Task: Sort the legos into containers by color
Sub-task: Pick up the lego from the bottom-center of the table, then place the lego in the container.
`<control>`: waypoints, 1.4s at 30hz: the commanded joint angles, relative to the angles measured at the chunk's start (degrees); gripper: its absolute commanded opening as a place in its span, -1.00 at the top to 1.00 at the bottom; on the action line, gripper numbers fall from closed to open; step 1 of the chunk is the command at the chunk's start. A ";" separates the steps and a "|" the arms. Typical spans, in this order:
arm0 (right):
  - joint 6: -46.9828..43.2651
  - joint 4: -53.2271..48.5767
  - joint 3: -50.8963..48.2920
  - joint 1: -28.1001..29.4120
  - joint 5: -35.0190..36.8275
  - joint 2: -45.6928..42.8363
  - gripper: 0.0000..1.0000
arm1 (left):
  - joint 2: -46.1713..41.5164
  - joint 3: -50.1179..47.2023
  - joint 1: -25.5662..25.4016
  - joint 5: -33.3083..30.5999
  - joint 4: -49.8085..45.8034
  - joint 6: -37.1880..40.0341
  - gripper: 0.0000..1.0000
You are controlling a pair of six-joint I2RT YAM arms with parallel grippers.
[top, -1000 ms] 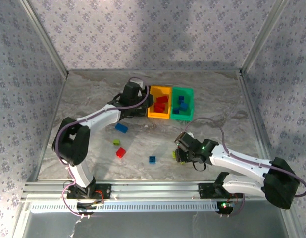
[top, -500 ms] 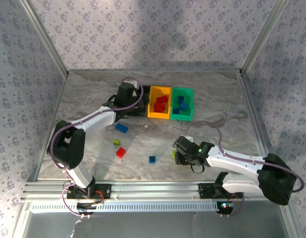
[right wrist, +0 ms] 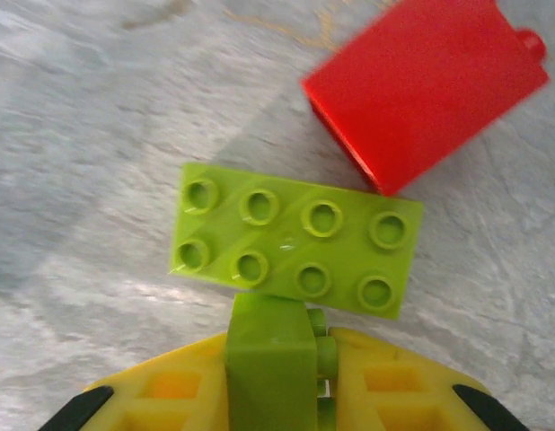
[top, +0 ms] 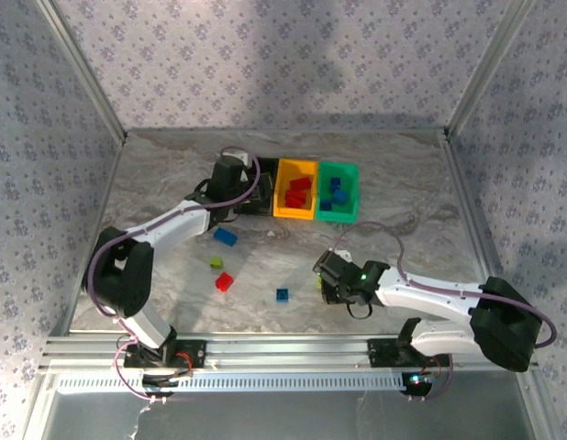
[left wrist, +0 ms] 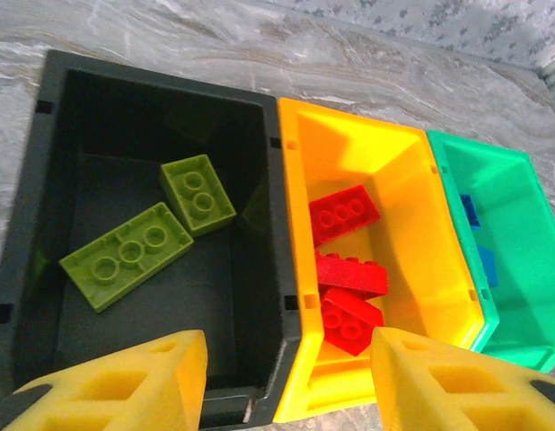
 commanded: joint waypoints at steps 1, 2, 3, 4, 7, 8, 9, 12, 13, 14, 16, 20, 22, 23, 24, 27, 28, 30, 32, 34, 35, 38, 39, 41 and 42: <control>-2.22 -2.08 5.44 1.20 1.20 0.48 0.47 | -3.78 -2.10 0.63 -3.06 3.61 -1.29 0.00; -3.37 -2.53 7.10 1.36 1.12 0.71 0.47 | -4.36 -2.47 0.96 -3.19 3.55 -1.40 0.00; -4.27 -2.86 8.41 1.36 1.10 1.02 0.47 | -4.65 -2.64 1.15 -3.23 3.46 -1.48 0.00; -5.47 -3.12 10.50 1.29 1.03 1.67 0.47 | -4.84 -2.82 1.26 -3.36 3.26 -1.56 0.00; -9.56 -2.12 15.19 0.30 -0.22 5.00 0.47 | -5.14 -3.27 1.87 -3.23 3.07 -2.00 0.00; -11.03 -1.50 16.75 -0.02 -0.36 6.98 0.47 | -5.34 -3.19 2.18 -2.75 2.84 -2.17 0.00; -11.79 -0.66 18.30 -0.20 -0.58 8.59 0.47 | -5.66 -3.18 2.40 -2.58 2.47 -2.19 0.00; -16.27 1.73 23.77 -0.87 -1.38 14.67 0.47 | -8.25 -5.15 2.63 -4.39 2.47 -2.18 0.00; -16.91 2.00 25.88 -1.17 -1.42 17.05 0.48 | -9.40 -6.10 2.65 -5.30 2.86 -2.32 0.00; -17.30 2.68 27.80 -1.52 -1.41 19.37 0.49 | -10.54 -7.08 2.92 -5.80 3.06 -2.32 0.00; -17.79 5.69 30.06 -1.73 -0.96 22.97 0.49 | -12.85 -7.96 3.66 -6.10 2.09 -2.11 0.00; -17.93 9.40 37.20 -3.84 -2.07 31.76 0.49 | -17.72 -10.33 4.47 -9.29 0.31 -1.83 0.03; -18.72 8.17 42.57 -5.10 -2.87 36.46 0.49 | -19.59 -11.96 4.92 -10.26 0.51 -2.26 0.05; -19.56 7.05 45.47 -5.69 -2.80 38.78 0.50 | -20.47 -12.31 5.21 -10.10 0.39 -2.44 0.04; -20.25 6.23 48.36 -5.98 -2.72 40.62 0.49 | -21.18 -12.36 5.52 -10.11 -0.11 -2.39 0.04; -22.36 3.45 56.96 -7.73 -3.14 45.97 0.49 | -23.25 -12.92 5.83 -10.23 -1.07 -2.36 0.05; -22.88 2.74 59.62 -8.42 -3.39 47.41 0.49 | -23.91 -13.26 5.92 -10.39 -1.07 -2.41 0.05; -23.86 1.71 63.91 -9.96 -3.87 49.97 0.49 | -24.80 -13.42 6.27 -10.33 -1.60 -2.44 0.05; -24.60 0.32 68.34 -11.71 -3.96 52.34 0.49 | -25.97 -13.29 6.60 -10.40 -2.72 -2.28 0.05; -25.32 -1.41 73.07 -13.34 -4.42 54.78 0.49 | -27.01 -13.70 6.73 -10.49 -3.09 -2.01 0.05; -25.71 -2.54 75.53 -13.98 -4.82 56.20 0.47 | -27.25 -13.73 6.97 -10.49 -3.41 -1.94 0.05; -26.89 -4.39 80.37 -15.15 -5.04 59.14 0.20 | -27.31 -13.11 8.06 -10.24 -5.33 -1.82 0.05; -27.23 -4.97 81.66 -15.25 -4.89 59.96 0.07 | -27.45 -13.05 8.20 -10.04 -5.62 -1.81 0.05; -27.91 -6.82 83.63 -15.18 -4.92 61.10 -0.07 | -27.75 -13.41 8.31 -9.55 -5.22 -1.99 0.05; -28.13 -6.92 83.73 -15.01 -4.65 61.01 -0.10 | -27.74 -13.68 8.38 -9.24 -4.75 -2.07 0.05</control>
